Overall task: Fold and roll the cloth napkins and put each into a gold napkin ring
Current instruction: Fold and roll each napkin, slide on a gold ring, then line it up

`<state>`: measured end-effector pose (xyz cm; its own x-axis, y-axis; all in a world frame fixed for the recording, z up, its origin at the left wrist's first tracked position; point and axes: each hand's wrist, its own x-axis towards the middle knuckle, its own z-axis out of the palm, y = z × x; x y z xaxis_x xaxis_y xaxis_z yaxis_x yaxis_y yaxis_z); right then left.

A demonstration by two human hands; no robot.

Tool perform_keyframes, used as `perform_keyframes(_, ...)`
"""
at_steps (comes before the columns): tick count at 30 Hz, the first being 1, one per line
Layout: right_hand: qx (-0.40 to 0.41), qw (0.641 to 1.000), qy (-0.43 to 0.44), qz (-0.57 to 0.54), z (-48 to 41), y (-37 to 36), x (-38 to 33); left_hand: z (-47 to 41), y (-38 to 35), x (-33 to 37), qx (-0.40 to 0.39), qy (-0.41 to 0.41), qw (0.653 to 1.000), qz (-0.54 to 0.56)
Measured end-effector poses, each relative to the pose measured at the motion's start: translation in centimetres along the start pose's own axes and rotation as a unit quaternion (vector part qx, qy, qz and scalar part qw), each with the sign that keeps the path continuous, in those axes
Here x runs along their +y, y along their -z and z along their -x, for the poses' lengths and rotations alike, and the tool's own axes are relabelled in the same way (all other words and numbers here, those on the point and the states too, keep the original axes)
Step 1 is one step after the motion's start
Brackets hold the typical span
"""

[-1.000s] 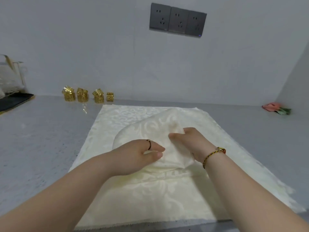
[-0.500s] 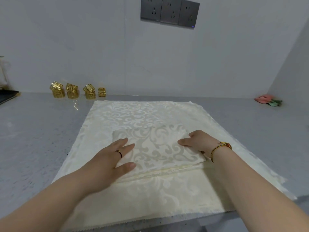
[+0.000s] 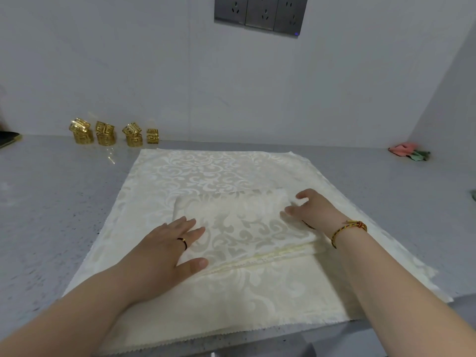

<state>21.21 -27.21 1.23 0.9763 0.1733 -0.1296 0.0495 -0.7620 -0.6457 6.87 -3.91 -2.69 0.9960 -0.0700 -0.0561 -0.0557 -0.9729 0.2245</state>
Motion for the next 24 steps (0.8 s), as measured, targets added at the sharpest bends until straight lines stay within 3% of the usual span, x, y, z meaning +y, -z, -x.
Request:
perform_keyframes(4, 0.117, 0.965, 0.15, 0.18, 1.8, -2.0, -2.0, -0.1, -0.3, -0.1, -0.009, 0.004, 0.999, -0.033)
perform_keyframes(8, 0.003, 0.928, 0.277, 0.248, 4.3, -6.6, -3.5, 0.1, -0.4, 0.0, -0.004, 0.023, 0.999, -0.041)
perform_keyframes(12, -0.094, 0.938, 0.208, 0.261, 4.2, -7.6, -2.1, 0.1, -0.6, 0.1, -0.003, 0.031, 0.999, -0.04)
perform_keyframes(18, -0.099, 0.941, 0.118, 0.302, 2.5, -4.7, 0.0, 0.1, -0.7, -0.3, 0.0, 0.021, 0.999, -0.039)
perform_keyframes(20, -0.05, 0.943, 0.098, 0.314, 1.6, -4.3, -0.2, 0.2, -0.8, -0.2, 0.005, 0.018, 0.999, -0.037)
perform_keyframes(22, 0.018, 0.938, 0.14, 0.315, 1.2, -4.6, -1.5, 0.1, -0.9, -0.3, 0.013, 0.017, 0.999, -0.034)
perform_keyframes(24, 0.026, 0.927, 0.232, 0.294, 1.0, -5.8, -3.8, 0.0, -0.9, -0.3, 0.022, 0.014, 0.999, -0.035)
